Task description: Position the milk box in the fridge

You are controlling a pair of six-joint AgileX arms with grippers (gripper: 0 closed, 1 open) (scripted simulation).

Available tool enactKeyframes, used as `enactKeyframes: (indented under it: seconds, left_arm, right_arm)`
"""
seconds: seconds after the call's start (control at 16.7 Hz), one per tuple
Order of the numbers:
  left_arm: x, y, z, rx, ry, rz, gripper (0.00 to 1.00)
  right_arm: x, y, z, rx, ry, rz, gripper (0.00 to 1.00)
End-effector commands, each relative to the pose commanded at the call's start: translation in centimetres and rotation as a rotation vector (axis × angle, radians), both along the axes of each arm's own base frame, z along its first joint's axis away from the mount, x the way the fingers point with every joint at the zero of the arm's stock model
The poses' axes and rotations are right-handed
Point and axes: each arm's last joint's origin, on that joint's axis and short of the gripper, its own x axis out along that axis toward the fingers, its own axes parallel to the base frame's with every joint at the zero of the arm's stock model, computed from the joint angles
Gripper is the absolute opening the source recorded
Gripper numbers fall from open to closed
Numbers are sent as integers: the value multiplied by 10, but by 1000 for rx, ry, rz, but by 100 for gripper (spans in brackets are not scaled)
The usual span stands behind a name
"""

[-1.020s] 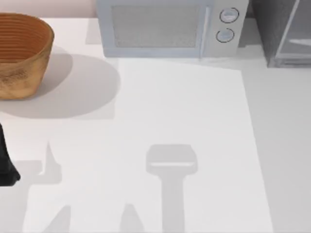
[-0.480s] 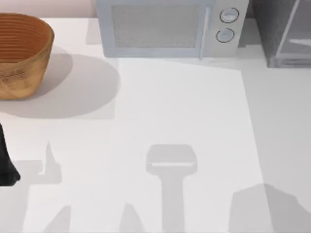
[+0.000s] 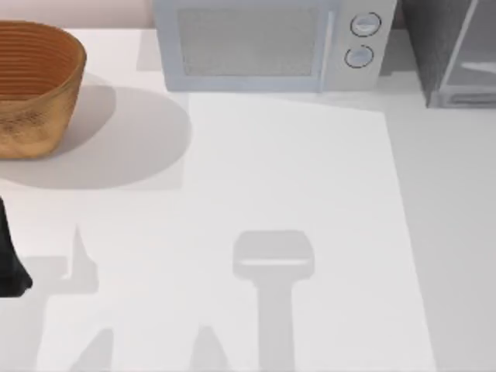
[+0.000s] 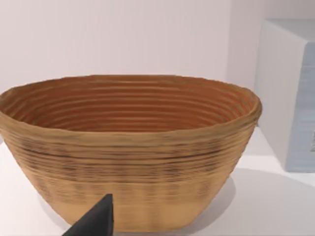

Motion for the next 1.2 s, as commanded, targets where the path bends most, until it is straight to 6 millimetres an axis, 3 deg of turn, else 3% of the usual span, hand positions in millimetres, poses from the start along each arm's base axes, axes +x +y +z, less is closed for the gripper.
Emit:
enactKeyframes:
  seconds: [0.24, 0.48, 1.02, 1.2]
  left_arm:
    - [0, 0, 0, 0, 0, 0, 100]
    - [0, 0, 0, 0, 0, 0, 100]
    - [0, 0, 0, 0, 0, 0, 100]
    - [0, 0, 0, 0, 0, 0, 100]
  right_arm:
    - [8, 43, -17, -12, 8, 426, 0]
    - [7, 66, -28, -21, 12, 660, 0]
    - [7, 69, -30, -20, 12, 697, 0]
    - [9, 68, -19, -25, -4, 688, 0]
